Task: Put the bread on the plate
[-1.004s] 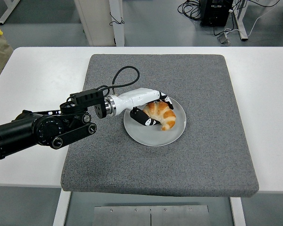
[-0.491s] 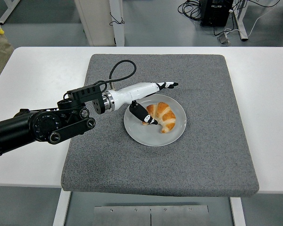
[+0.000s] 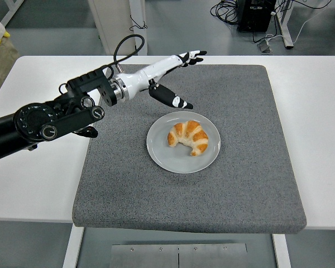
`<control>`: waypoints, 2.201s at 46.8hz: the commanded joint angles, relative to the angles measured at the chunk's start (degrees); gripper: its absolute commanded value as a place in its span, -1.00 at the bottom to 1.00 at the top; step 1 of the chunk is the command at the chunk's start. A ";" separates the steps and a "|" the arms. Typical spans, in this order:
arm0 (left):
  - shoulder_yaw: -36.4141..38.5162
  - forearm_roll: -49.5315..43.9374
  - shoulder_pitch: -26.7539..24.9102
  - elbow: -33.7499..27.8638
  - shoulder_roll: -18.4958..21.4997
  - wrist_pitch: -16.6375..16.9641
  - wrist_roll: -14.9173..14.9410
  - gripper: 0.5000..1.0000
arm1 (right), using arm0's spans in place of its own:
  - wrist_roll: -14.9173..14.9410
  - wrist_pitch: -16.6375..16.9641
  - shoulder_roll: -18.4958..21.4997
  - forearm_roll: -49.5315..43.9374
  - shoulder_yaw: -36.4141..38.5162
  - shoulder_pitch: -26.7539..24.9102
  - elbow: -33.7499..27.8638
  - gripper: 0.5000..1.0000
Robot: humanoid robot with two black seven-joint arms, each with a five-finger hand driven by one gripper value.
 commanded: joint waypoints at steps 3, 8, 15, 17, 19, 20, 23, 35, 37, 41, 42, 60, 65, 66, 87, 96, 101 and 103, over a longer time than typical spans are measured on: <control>-1.21 -2.15 -1.50 -0.58 1.81 -0.25 0.00 0.88 | 0.01 0.00 0.00 0.00 -0.02 0.05 0.00 1.00; -3.24 -5.93 -2.82 -0.58 2.77 -1.48 0.09 0.88 | 0.01 0.00 0.00 0.00 -0.02 -0.04 0.00 1.00; -4.64 -11.99 -4.93 -0.41 4.36 -2.10 1.05 0.88 | 0.01 0.00 0.00 0.00 -0.02 0.05 0.00 1.00; -5.00 -13.75 -5.55 -0.32 4.80 -2.10 1.32 0.88 | 0.01 0.00 0.00 0.00 -0.02 -0.04 0.00 1.00; -5.35 -15.51 -6.07 0.12 4.97 -2.36 1.67 0.88 | 0.01 0.00 0.00 0.00 -0.02 -0.04 0.00 1.00; -5.44 -16.39 -6.34 0.38 4.97 -2.45 1.93 0.88 | 0.01 0.00 0.00 0.00 -0.02 0.05 0.00 1.00; -6.22 -19.37 -6.52 1.17 5.06 -2.63 3.07 0.88 | 0.01 0.00 0.00 0.00 -0.02 -0.04 0.00 1.00; -12.20 -31.77 -4.50 7.59 4.80 -4.12 5.54 0.88 | 0.01 0.00 0.00 0.00 0.06 -0.04 0.00 1.00; -13.43 -33.96 -3.79 8.99 4.80 -4.65 5.54 0.88 | 0.01 0.00 0.00 0.00 -0.02 -0.04 0.00 1.00; -16.59 -38.27 -2.13 12.94 4.53 -7.45 5.54 0.88 | 0.01 0.00 0.00 0.00 -0.02 -0.04 0.00 1.00; -17.38 -39.06 -1.60 14.17 4.27 -8.42 5.54 0.88 | -0.07 0.00 0.00 0.00 0.06 -0.04 0.00 1.00; -25.65 -42.32 4.91 33.25 -5.74 -17.30 5.62 0.88 | 0.01 0.00 0.00 0.00 0.07 -0.04 0.00 1.00; -26.44 -42.50 5.87 35.19 -8.03 -17.48 5.54 0.88 | 0.01 -0.08 0.00 0.00 -0.11 -0.04 0.00 1.00; -26.70 -42.50 6.23 35.45 -8.30 -17.48 5.36 0.88 | 0.01 -0.08 0.00 0.00 -0.11 -0.04 0.00 1.00; -27.85 -42.94 9.57 39.67 -9.97 -19.42 4.92 0.88 | 0.01 0.18 0.00 0.00 0.15 0.14 0.79 1.00; -28.55 -43.38 9.57 40.38 -9.88 -19.42 4.92 0.88 | 0.01 0.00 0.00 0.00 0.59 0.23 0.35 1.00; -28.64 -43.82 9.57 40.38 -9.53 -19.42 5.01 0.88 | 0.01 0.00 0.00 0.00 0.68 0.32 0.35 1.00; -28.64 -44.17 9.57 40.38 -9.27 -19.42 5.01 0.88 | 0.01 0.00 0.00 0.00 0.59 0.32 0.35 1.00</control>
